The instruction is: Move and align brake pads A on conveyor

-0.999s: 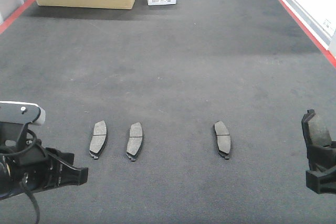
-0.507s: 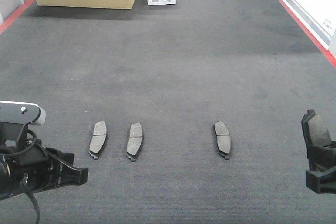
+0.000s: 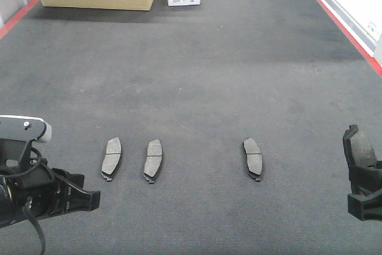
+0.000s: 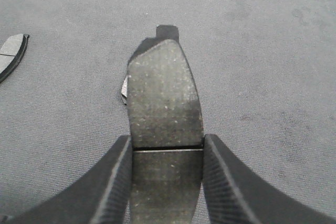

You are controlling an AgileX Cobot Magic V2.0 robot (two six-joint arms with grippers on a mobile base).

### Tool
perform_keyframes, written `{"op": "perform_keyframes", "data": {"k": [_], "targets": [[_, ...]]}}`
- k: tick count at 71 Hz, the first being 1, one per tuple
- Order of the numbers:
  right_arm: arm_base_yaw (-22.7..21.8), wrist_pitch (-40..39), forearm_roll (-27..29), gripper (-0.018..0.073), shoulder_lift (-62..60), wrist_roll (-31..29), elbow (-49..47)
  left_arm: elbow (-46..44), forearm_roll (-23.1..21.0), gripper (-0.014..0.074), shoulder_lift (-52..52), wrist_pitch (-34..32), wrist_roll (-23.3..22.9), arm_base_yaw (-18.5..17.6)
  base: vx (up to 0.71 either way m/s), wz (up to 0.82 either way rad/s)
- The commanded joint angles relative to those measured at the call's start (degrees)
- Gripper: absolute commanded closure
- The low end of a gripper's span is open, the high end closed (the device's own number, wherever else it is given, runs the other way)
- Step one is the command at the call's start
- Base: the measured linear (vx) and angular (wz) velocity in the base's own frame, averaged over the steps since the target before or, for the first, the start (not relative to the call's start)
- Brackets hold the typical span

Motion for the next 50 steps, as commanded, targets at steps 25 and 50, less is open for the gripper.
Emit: {"op": "perform_keyframes", "data": {"k": [25, 50], "targets": [[-0.11, -4.91, -0.63, 0.0491, -0.21, -0.46, -1.75, -1.23, 0.26, 0.0603, -1.24, -3.05, -0.13, -0.54, 0.00, 0.00], [-0.11, -6.28, 1.90, 0.0487, -0.21, -0.46, -1.80, -1.23, 0.26, 0.0603, -1.24, -3.05, -0.13, -0.54, 0.00, 0.00]]}}
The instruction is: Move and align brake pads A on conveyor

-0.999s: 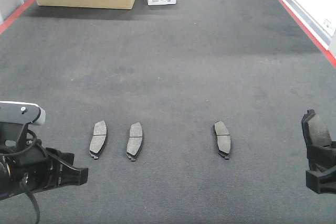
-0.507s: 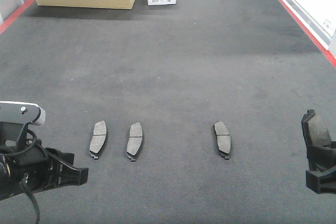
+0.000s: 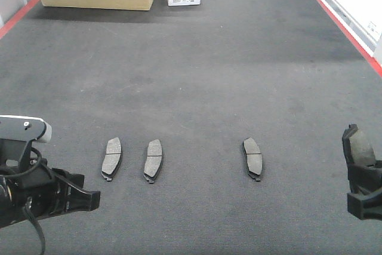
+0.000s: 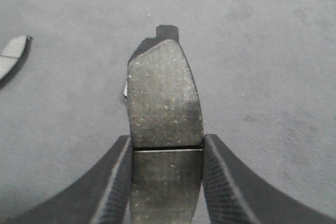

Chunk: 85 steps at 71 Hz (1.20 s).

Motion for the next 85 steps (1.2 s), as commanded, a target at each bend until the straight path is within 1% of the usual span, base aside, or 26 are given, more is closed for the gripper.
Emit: {"op": "perform_keyframes", "data": {"k": [1, 13, 22, 29, 41, 53, 65, 71, 77, 80, 85], "targets": [[-0.11, -5.70, 1.26, 0.0486, -0.21, -0.46, -1.80, -1.23, 0.26, 0.0603, -1.24, -3.05, -0.17, -0.54, 0.00, 0.00], [-0.11, -5.39, 4.82, 0.0476, 5.32, -0.70, -3.22, -1.23, 0.26, 0.0603, -1.24, -3.05, -0.17, -0.54, 0.00, 0.00], [-0.06, -5.25, 7.00, 0.0468, 13.48, -0.86, -6.69, -1.23, 0.26, 0.0603, -1.24, -3.24, -0.17, -0.54, 0.00, 0.00], [-0.06, -4.91, 10.23, 0.0461, 20.88, -2.98, -10.51, -1.23, 0.26, 0.0603, -1.24, -3.24, -0.17, -0.54, 0.00, 0.00], [-0.06, -4.19, 20.15, 0.0451, 32.67, -7.46, -17.49, -1.23, 0.26, 0.0603, -1.24, -3.24, -0.17, -0.54, 0.00, 0.00], [-0.01, -3.30, 31.31, 0.0433, 42.99, -14.93, -24.54, -1.23, 0.26, 0.0603, -1.24, -3.24, -0.17, -0.54, 0.00, 0.00], [0.14, -2.05, 37.87, 0.0407, 51.48, -19.52, -30.65, -1.23, 0.26, 0.0603, -1.24, -3.24, -0.17, -0.54, 0.00, 0.00], [1.80, -2.12, 37.77, 0.0398, 54.92, -20.13, -33.75, -1.23, 0.26, 0.0603, -1.24, -3.24, -0.17, -0.54, 0.00, 0.00], [4.07, -2.12, 36.04, 0.0393, 57.89, -19.81, -36.68, -1.23, 0.26, 0.0603, -1.24, -3.24, -0.17, -0.54, 0.00, 0.00], [4.85, -2.12, 35.14, 0.0392, 59.09, -18.66, -37.68, -1.23, 0.26, 0.0603, -1.24, -3.24, -0.17, -0.54, 0.00, 0.00], [5.11, -2.92, 34.80, 0.0391, 61.01, -14.69, -38.90, -1.23, 0.26, 0.0603, -1.24, -3.24, -0.17, -0.54, 0.00, 0.00]]}}
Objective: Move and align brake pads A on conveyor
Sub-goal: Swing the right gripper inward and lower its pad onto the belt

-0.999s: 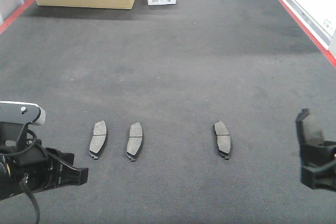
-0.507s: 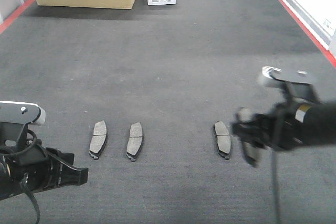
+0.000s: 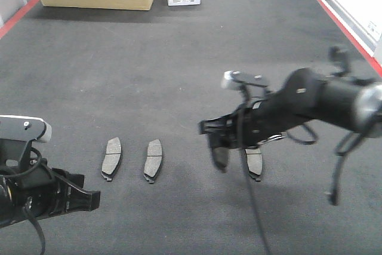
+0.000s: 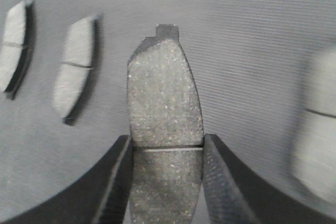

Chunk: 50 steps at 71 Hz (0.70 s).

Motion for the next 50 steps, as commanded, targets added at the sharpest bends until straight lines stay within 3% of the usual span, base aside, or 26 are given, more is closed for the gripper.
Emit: {"op": "perform_keyframes", "data": {"k": [1, 6, 39, 50], "targets": [[0.29, -3.19, -0.13, 0.0391, -0.58, 3.92, -3.37, -1.23, 0.26, 0.0603, -1.24, -3.19, -0.17, -0.54, 0.00, 0.00], [0.29, -4.87, -0.13, 0.0389, 0.98, 6.10, -4.05, -1.23, 0.26, 0.0603, -1.24, -3.19, -0.17, -0.54, 0.00, 0.00], [0.29, -6.83, 0.36, 0.0374, 7.56, 6.11, -4.92, -1.23, 0.26, 0.0603, -1.24, -3.19, -0.17, -0.54, 0.00, 0.00], [0.29, -7.35, 1.02, 0.0312, 7.95, 6.11, -4.92, -1.23, 0.26, 0.0603, -1.24, -3.19, -0.17, -0.54, 0.00, 0.00]]}}
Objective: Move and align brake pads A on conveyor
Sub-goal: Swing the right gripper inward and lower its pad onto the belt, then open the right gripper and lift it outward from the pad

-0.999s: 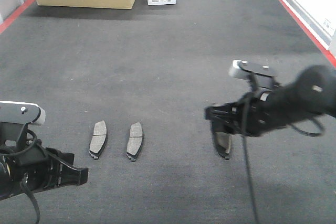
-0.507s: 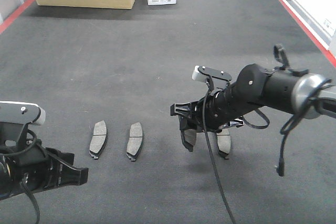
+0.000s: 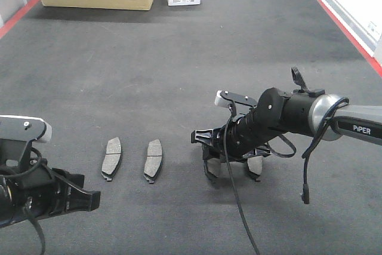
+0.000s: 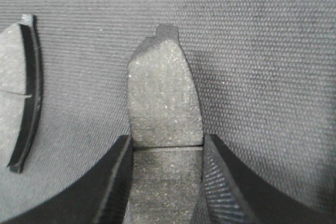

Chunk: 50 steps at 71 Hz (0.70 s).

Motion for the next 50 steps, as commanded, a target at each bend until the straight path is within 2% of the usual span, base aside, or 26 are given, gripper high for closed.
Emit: {"op": "perform_keyframes", "data": {"k": [1, 13, 26, 42, 50], "targets": [[-0.15, -3.08, 1.30, 0.0305, -2.91, -0.48, -1.89, -1.23, 0.26, 0.0603, -1.24, -3.19, -0.17, -0.54, 0.00, 0.00], [-0.15, -3.94, 1.43, 0.0215, -2.86, -0.48, -1.89, -1.23, 0.26, 0.0603, -1.24, -3.19, -0.17, -0.54, 0.00, 0.00], [-0.15, -4.28, 1.43, 0.0161, -2.86, -0.48, -1.89, -1.23, 0.26, 0.0603, -1.24, -3.19, -0.17, -0.54, 0.00, 0.00], [-0.15, -2.59, 1.27, 0.0172, -6.68, -1.49, -1.89, -1.23, 0.26, 0.0603, -1.24, -3.19, -0.17, -0.54, 0.00, 0.00], [-0.21, -0.70, -1.51, 0.0223, -11.56, -1.62, -1.89, -1.23, 0.26, 0.0603, -1.24, -3.19, -0.17, -0.54, 0.00, 0.00]]}}
